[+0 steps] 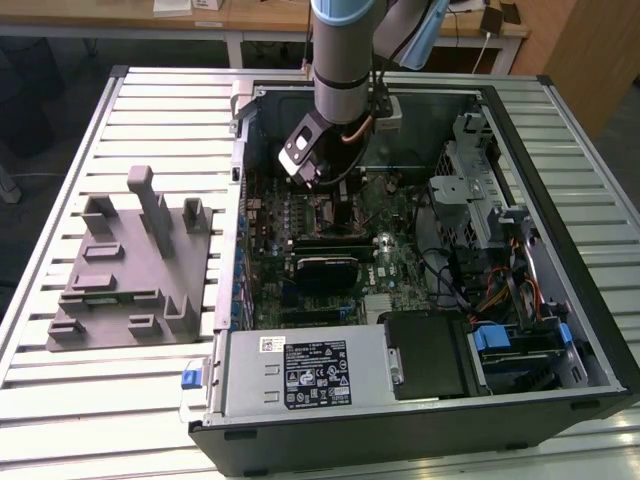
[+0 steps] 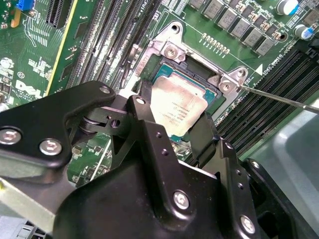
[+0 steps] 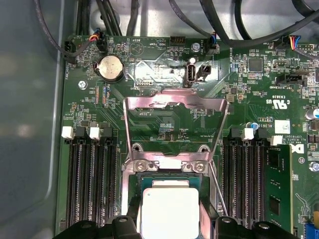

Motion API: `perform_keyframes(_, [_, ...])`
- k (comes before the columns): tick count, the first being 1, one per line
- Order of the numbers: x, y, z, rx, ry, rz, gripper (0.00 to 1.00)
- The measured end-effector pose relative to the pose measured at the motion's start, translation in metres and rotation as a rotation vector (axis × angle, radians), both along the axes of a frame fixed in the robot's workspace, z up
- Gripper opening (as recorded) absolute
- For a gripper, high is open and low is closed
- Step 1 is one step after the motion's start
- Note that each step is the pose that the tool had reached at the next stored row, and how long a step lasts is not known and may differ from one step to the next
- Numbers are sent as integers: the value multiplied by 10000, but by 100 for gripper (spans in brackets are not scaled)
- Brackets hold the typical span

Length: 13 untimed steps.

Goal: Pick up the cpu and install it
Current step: 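Place the cpu into insertion slot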

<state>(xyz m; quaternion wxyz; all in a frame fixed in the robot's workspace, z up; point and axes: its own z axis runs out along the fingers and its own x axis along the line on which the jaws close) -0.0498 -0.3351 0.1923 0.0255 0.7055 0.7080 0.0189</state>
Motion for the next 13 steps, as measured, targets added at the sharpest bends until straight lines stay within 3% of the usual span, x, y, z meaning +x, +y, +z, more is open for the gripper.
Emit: perform_keyframes(13, [-2,0,-15,-3,2,-6,54])
